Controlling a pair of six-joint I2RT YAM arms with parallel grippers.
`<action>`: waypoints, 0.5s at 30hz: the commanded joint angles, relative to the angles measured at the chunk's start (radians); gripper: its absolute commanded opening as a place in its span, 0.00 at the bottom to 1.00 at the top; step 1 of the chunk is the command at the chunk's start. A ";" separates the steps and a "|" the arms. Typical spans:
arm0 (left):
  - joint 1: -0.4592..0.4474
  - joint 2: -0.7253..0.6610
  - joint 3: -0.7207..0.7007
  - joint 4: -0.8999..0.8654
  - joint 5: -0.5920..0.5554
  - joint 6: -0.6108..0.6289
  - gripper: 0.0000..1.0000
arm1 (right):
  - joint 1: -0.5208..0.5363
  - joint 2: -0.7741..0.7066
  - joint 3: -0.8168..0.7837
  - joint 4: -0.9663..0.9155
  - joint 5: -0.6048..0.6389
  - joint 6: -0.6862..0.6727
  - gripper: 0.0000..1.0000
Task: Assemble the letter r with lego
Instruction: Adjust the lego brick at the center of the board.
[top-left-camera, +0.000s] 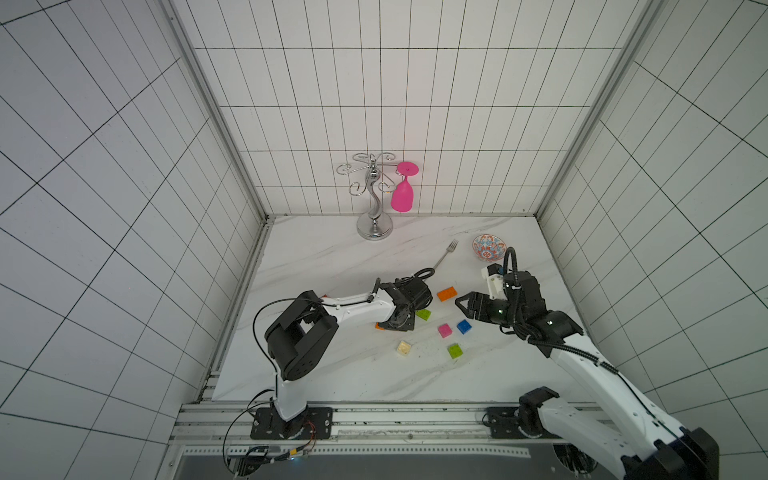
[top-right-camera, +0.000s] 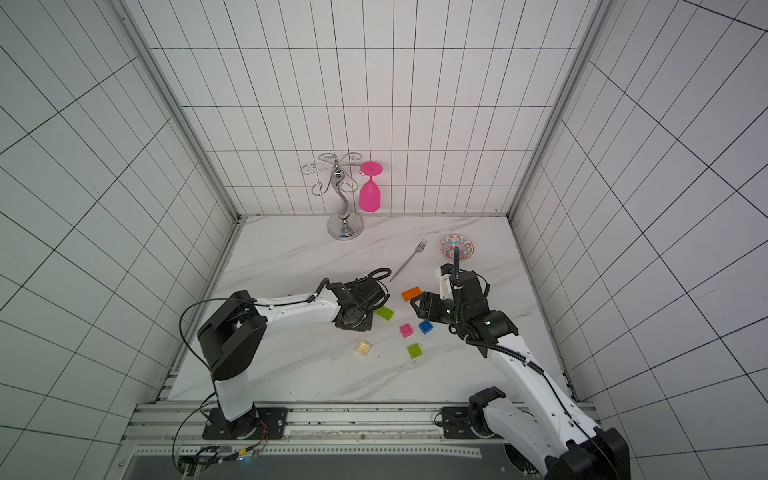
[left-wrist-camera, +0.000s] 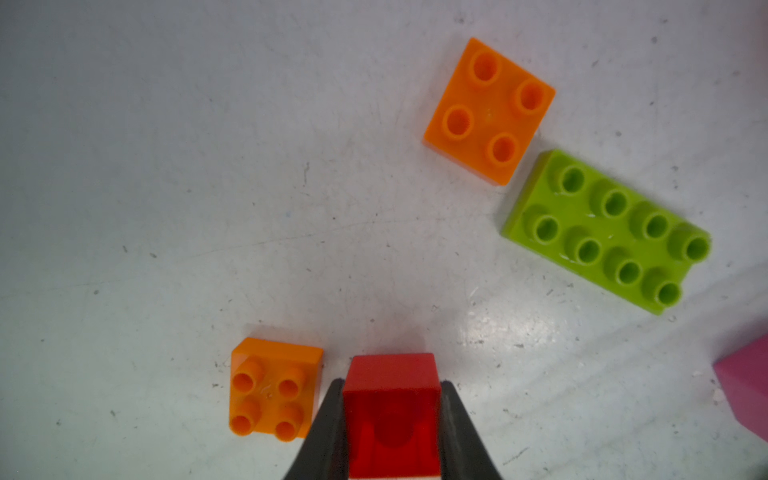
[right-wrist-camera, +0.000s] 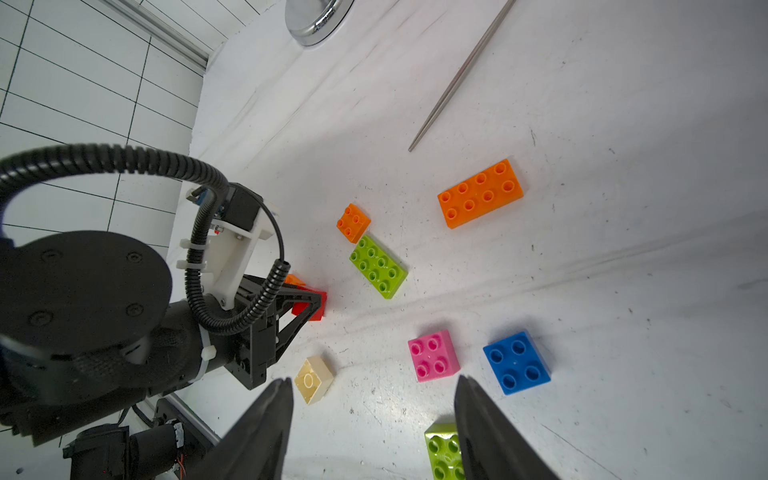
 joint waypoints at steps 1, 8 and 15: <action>0.007 0.017 0.011 0.013 0.003 0.002 0.31 | -0.010 -0.010 -0.013 -0.001 0.001 -0.014 0.65; 0.010 0.043 0.023 0.005 0.009 0.006 0.38 | -0.010 0.001 -0.007 0.000 -0.016 -0.016 0.65; 0.010 0.044 0.029 -0.001 0.006 0.008 0.30 | -0.010 -0.004 -0.003 -0.005 -0.019 -0.024 0.65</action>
